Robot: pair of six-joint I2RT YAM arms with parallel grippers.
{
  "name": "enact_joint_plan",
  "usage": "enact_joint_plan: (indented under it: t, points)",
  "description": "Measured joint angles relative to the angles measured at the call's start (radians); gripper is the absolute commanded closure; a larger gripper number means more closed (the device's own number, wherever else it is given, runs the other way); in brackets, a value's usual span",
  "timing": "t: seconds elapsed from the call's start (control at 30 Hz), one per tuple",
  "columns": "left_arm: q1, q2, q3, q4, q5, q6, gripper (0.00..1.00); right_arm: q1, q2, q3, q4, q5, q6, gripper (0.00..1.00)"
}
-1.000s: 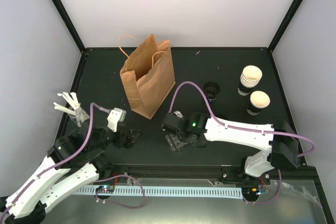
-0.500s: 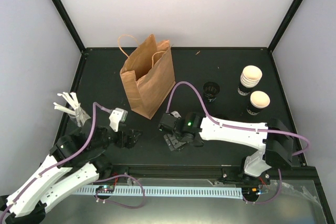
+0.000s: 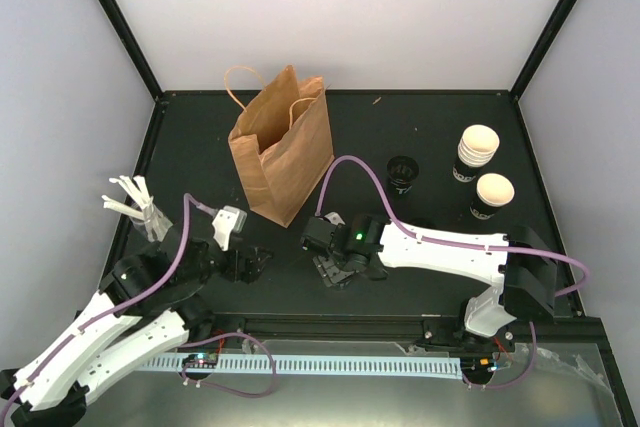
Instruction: Pack the takeout coffee
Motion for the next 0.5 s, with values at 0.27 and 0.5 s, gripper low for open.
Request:
enact_joint_plan:
  t: [0.27, 0.5]
  points:
    - [0.0, 0.026, 0.0, 0.013, 0.002, 0.0, 0.01, 0.0, 0.0, 0.002, -0.009, 0.003, 0.003, 0.18]
    - [0.0, 0.028, 0.0, 0.027, 0.003, 0.0, 0.01, 0.0, 0.0, 0.002, -0.01, 0.004, 0.002, 0.18]
